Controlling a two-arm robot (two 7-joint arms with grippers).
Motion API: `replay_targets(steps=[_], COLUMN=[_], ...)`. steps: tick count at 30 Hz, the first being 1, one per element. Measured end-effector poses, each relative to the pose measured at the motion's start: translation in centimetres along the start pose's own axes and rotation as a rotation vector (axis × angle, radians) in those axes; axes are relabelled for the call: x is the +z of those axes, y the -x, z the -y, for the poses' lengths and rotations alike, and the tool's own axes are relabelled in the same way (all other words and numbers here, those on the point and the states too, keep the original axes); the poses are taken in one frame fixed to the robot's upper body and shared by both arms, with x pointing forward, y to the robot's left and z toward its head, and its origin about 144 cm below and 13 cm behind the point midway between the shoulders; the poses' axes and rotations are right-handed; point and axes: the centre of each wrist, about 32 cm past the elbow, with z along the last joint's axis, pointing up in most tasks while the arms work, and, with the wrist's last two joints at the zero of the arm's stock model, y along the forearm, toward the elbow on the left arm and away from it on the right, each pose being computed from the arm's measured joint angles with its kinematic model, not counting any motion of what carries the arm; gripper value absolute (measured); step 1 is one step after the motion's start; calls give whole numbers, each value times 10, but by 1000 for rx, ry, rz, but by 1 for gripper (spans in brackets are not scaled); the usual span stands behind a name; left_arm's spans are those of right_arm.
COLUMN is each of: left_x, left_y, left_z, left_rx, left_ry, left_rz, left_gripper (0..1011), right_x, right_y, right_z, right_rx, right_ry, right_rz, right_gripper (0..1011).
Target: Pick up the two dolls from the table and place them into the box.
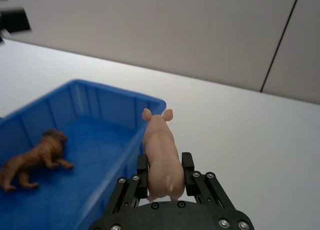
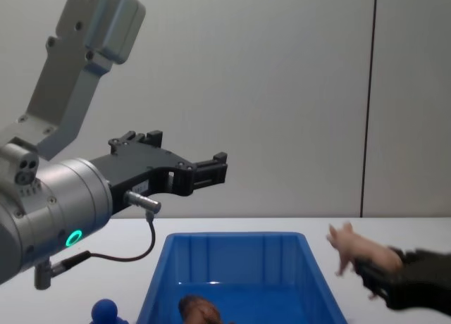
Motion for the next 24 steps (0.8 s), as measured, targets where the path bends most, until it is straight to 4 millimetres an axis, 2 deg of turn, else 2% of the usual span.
replay_targets(steps=[7,17,19,20,22,23,24], left_x=[0,0,0,0,0,0,0], left_y=[0,0,0,0,0,0,0], left_z=[0,0,0,0,0,0,0], left_rx=[0,0,0,0,0,0,0], left_ry=[0,0,0,0,0,0,0], left_rz=[0,0,0,0,0,0,0], left_gripper=[1001,1001,1001,1001,1001,1001,1001], right_x=[18,31,32,33,33,33,33], right_y=[2,5,5,6,7,7,7], right_z=[-10,-30,-34,-38,-41,-44,-46], right_rx=[53,119,133,142,150,158,161], right_ry=[-60,-74,-71,-68,-64,-62,-59], right_rz=[-5,-18,-19,-21,-22,-23,-24], right_gripper=[384,397,444,507,541,613,613])
